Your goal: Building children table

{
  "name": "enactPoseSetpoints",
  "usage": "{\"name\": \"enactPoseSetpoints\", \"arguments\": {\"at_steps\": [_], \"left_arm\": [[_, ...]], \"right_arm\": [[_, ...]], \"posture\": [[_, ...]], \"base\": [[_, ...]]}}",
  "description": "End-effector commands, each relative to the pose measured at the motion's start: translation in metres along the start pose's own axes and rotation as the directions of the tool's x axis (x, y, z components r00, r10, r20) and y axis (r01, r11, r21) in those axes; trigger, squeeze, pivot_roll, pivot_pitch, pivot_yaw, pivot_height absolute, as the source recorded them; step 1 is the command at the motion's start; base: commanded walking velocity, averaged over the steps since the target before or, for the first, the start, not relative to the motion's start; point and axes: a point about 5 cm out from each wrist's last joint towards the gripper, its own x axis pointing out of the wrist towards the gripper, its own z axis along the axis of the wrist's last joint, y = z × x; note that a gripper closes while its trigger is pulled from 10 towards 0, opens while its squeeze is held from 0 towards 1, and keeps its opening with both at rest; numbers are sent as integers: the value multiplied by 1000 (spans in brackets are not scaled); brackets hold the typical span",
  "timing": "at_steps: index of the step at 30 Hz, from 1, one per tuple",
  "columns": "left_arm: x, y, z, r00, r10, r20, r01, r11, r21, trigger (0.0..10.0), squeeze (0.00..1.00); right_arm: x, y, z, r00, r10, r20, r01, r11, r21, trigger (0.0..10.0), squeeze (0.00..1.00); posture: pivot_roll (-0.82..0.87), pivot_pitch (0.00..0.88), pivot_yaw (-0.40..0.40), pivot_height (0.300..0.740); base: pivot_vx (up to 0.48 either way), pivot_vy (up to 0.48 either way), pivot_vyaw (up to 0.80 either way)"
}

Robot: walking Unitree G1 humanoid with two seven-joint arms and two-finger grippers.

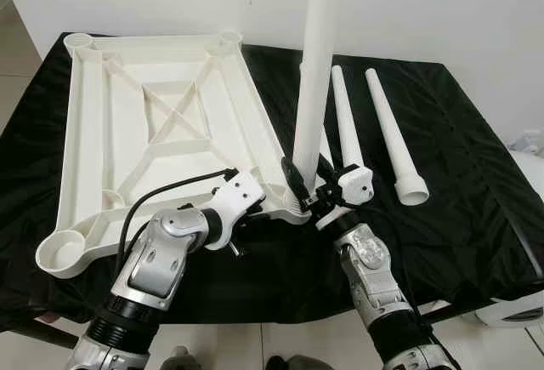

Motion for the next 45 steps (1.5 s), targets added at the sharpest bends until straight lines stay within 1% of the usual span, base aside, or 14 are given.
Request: {"name": "enactPoseSetpoints", "arguments": {"at_steps": [1,7,9,15,17,22,28,30,34,35,36,43,44,45], "left_arm": [[-10,20,-15,980,186,-69,-187,982,-20,10000,0],[-11,22,-14,980,188,-67,-189,982,-14,10000,0],[-12,23,-14,980,189,-68,-190,982,-13,10000,0],[-12,23,-13,980,188,-68,-189,982,-13,10000,0],[-12,24,-13,980,187,-67,-188,982,-12,10000,0],[-12,26,-12,980,187,-68,-188,982,-8,10000,0],[-12,28,-10,980,185,-66,-186,983,-2,10000,0],[-12,29,-11,980,185,-77,-185,983,8,10000,0],[-12,30,-12,979,187,-87,-187,982,13,10000,0],[-12,30,-12,979,186,-87,-186,982,8,10000,373],[-12,30,-12,980,184,-82,-185,983,-5,10000,1000],[-12,30,-12,979,185,-86,-186,983,1,10000,1000],[-12,30,-12,979,184,-86,-185,983,1,10000,408],[-13,30,-11,980,181,-83,-181,983,3,10000,0]], "right_arm": [[-51,-24,-47,950,-120,-288,125,992,-3,10000,0],[-61,-24,-56,944,-113,-310,122,992,11,10000,0],[-64,-25,-58,944,-111,-311,134,990,51,10000,0],[-67,-26,-59,946,-109,-304,144,985,95,10000,0],[-68,-25,-57,955,-91,-283,141,977,159,10000,0],[-68,-28,-55,958,-93,-271,123,988,96,10000,0],[-63,-25,-53,964,-60,-260,88,992,96,10000,0],[-57,-25,-50,968,-52,-245,70,995,66,10000,0],[-48,-24,-43,977,-42,-211,58,996,70,10000,0],[-44,-24,-40,980,-36,-193,51,996,76,10000,0],[-40,-25,-38,983,-33,-182,48,996,77,10000,0],[-27,-27,-30,989,-28,-147,39,996,76,10000,0],[-24,-27,-28,990,-26,-136,36,997,74,10000,0],[-22,-27,-26,992,-23,-126,33,997,72,10000,0]], "posture": [[60,47,-102,740],[62,46,-92,740],[61,49,-89,740],[60,53,-83,740],[63,53,-79,740],[62,49,-69,740],[63,45,-62,740],[65,43,-62,740],[65,40,-63,740],[66,38,-66,740],[69,36,-66,740],[72,33,-68,740],[74,32,-67,740],[74,32,-67,740]], "base": [[0,0,0],[0,0,0],[0,0,0],[0,0,0],[0,0,0],[0,0,0],[0,0,0],[0,0,0],[0,0,0],[0,0,0],[0,0,0],[0,0,0],[0,0,0],[0,0,0]]}}
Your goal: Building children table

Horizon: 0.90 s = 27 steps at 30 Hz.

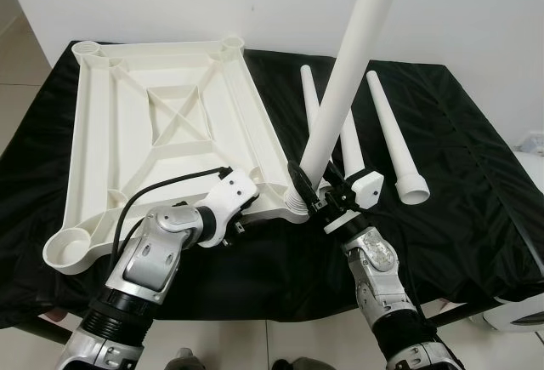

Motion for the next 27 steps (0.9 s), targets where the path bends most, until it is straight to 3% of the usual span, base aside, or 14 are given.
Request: {"name": "enactPoseSetpoints", "arguments": {"at_steps": [1,11,15,23,27], "left_arm": [[-8,17,-4,986,162,-33,-162,987,2,10000,0],[-13,23,8,987,156,44,-153,987,-54,10000,0],[-19,27,30,975,127,180,-104,986,-131,10000,0],[-18,35,42,966,102,240,-67,987,-148,10000,0],[-17,38,65,936,49,348,19,982,-190,10000,0]], "right_arm": [[-21,-14,-21,986,-75,-149,78,997,15,10000,0],[-2,-19,-3,993,-92,-74,95,994,43,10000,0],[15,-27,15,994,-113,-9,114,991,71,10000,0],[21,-39,17,992,-119,-32,119,993,19,10000,0],[24,-46,19,994,-93,-55,93,996,-2,10000,0]], "posture": [[74,32,-67,740],[77,27,-70,740],[79,13,-76,740],[88,0,-90,740],[86,0,-98,740]], "base": [[0,0,0],[0,0,0],[0,0,0],[0,0,0],[0,0,0]]}}
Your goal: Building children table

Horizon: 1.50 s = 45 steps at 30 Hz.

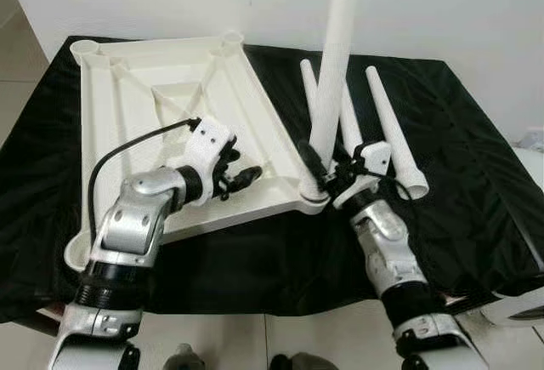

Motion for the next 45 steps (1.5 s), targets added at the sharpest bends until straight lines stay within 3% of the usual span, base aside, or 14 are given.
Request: {"name": "enactPoseSetpoints", "arguments": {"at_steps": [1,5,16,28,29,30,31,34,35,45], "left_arm": [[4,-3,8,999,-44,31,45,999,-23,10000,0],[12,-7,27,989,-110,99,113,993,-29,10000,0],[24,-13,40,980,-156,121,158,987,-8,10000,0],[20,-15,68,932,-272,240,298,951,-79,10000,0],[19,-15,71,925,-279,257,308,948,-81,10000,227],[19,-15,71,925,-279,257,308,948,-81,10000,227],[19,-14,73,922,-283,266,313,946,-80,10000,1000],[18,-11,82,915,-278,293,315,945,-87,10000,1000],[19,-10,87,912,-279,302,317,945,-83,10000,0],[25,-10,100,903,-288,320,323,944,-63,10000,0]], "right_arm": [[0,-10,2,1000,-28,-12,28,1000,-12,10000,0],[7,-10,8,1000,-6,10,7,1000,-6,10000,0],[23,2,24,995,16,101,-20,999,32,10000,0],[36,4,36,988,109,113,-114,993,33,10000,0],[36,4,35,986,127,104,-130,991,20,10000,0],[36,4,35,986,127,104,-130,991,20,10000,0],[36,4,35,986,137,99,-139,990,13,10000,0],[35,4,33,982,170,79,-169,986,-8,10000,0],[35,5,33,979,195,68,-194,981,-12,10000,0],[35,15,30,955,296,30,-295,955,-22,10000,0]], "posture": [[86,0,-98,740],[81,0,-98,740],[74,0,-95,740],[67,0,-85,740],[66,0,-84,740],[66,0,-84,740],[66,0,-84,740],[67,0,-84,740],[66,0,-84,740],[61,0,-81,740]], "base": [[0,0,0],[0,0,0],[0,0,0],[0,0,0],[0,0,0],[0,0,0],[0,0,0],[0,0,0],[0,0,0],[0,0,0]]}}
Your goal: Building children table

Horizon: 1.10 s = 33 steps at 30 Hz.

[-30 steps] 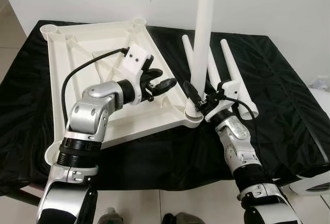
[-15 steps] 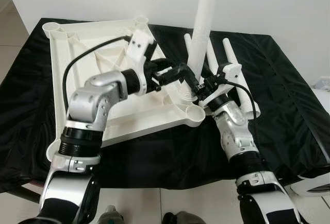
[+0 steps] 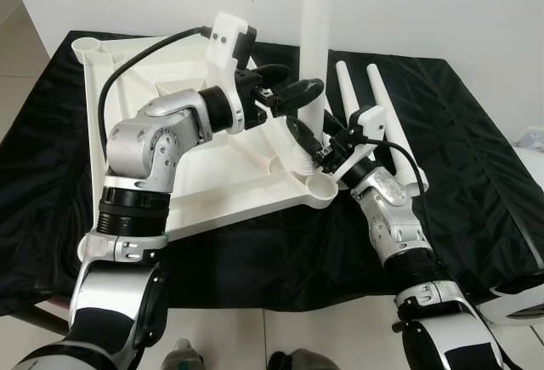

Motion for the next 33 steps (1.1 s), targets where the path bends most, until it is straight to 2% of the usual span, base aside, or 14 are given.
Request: {"name": "enactPoseSetpoints", "arguments": {"at_steps": [1,4,11,17,18,19,22,33], "left_arm": [[5,-6,5,997,-74,8,74,997,22,10000,0],[12,-6,8,998,-66,-10,67,997,44,10000,0],[18,-5,12,998,-55,-16,55,997,59,10000,0],[25,1,26,999,11,34,-13,999,47,10000,0],[25,2,27,999,20,46,-22,999,49,1020,0],[25,2,28,998,28,49,-31,998,52,0,0],[26,3,30,997,39,61,-42,998,52,0,0],[25,2,30,996,50,76,-55,996,64,0,0]], "right_arm": [[3,0,3,1000,21,0,-21,1000,-13,10000,0],[4,6,1,996,85,-24,-86,996,-17,10000,0],[4,11,-1,990,133,-46,-134,991,-20,10000,0],[5,12,-4,987,146,-60,-148,989,-30,10000,0],[5,12,-4,987,145,-62,-147,989,-31,10000,0],[5,11,-5,988,141,-64,-143,989,-32,10000,0],[6,11,-5,988,137,-65,-140,990,-33,10000,0],[7,-2,-2,999,-4,-44,2,999,-48,10000,0]], "posture": [[61,0,-81,740],[62,0,-79,740],[65,0,-79,740],[71,0,-80,740],[72,0,-82,740],[72,0,-82,740],[71,0,-82,740],[71,0,-82,740]], "base": [[0,0,0],[0,0,0],[0,0,0],[0,0,0],[0,0,0],[0,0,0],[0,0,0],[0,0,0]]}}
